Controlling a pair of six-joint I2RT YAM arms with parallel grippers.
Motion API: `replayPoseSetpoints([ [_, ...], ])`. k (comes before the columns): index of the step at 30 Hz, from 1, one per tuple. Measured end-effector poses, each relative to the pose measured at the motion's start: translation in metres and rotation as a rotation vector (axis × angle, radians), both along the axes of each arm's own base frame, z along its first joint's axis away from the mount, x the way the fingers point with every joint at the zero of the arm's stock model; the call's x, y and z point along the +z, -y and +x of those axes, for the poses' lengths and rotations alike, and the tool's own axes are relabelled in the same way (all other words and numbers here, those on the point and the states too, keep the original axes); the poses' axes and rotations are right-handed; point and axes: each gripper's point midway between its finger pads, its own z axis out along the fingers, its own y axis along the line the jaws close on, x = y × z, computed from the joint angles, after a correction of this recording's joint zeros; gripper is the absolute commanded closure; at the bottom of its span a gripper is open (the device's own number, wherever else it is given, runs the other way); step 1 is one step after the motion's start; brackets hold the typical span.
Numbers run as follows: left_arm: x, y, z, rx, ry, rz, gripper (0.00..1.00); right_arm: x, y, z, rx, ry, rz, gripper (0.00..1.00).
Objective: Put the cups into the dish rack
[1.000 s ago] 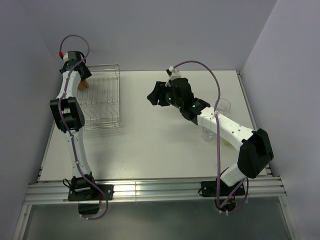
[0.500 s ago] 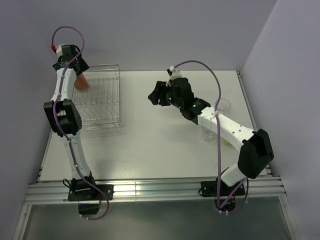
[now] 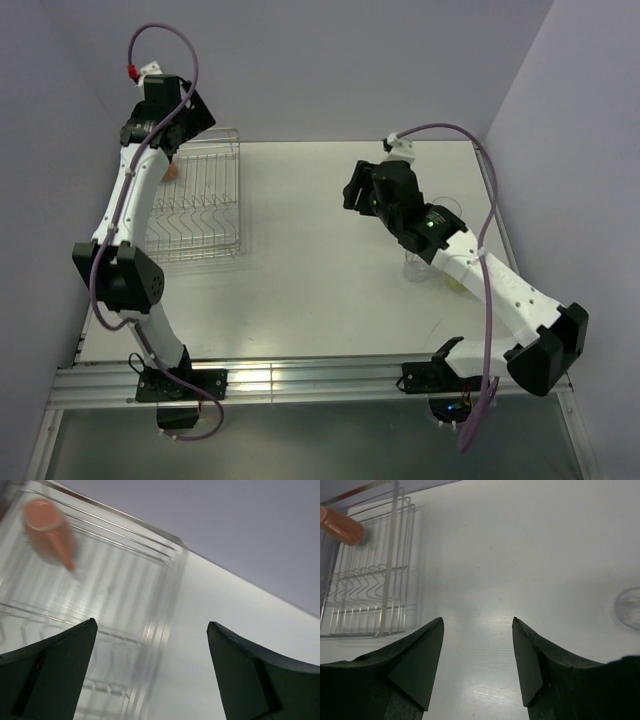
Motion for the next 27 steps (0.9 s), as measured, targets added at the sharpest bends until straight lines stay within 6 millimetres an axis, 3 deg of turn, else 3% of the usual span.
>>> replayPoseSetpoints([
  [3,0.031,0.063,-0.036,-0.159,0.054,-0.032,0.01,0.006,0.031,-0.009,-0.092,0.002,-0.018,0.33],
  [5,0.041,0.100,-0.064,-0.268,0.074,-0.052,0.01,0.003,0.055,-0.012,-0.152,-0.007,-0.024,0.35],
  [9,0.035,0.164,-0.123,-0.476,0.062,-0.083,0.01,-0.025,0.102,-0.013,-0.269,-0.095,-0.057,0.42],
  [12,0.017,0.192,-0.154,-0.578,0.024,-0.088,0.01,-0.052,0.118,-0.020,-0.302,-0.178,-0.086,0.40],
  [18,-0.008,0.207,-0.188,-0.662,-0.028,-0.096,0.01,-0.100,0.124,-0.052,-0.289,-0.313,-0.117,0.40],
  [27,0.002,0.195,-0.209,-0.671,0.042,-0.116,0.01,-0.139,0.131,-0.066,-0.332,-0.412,-0.148,0.46],
])
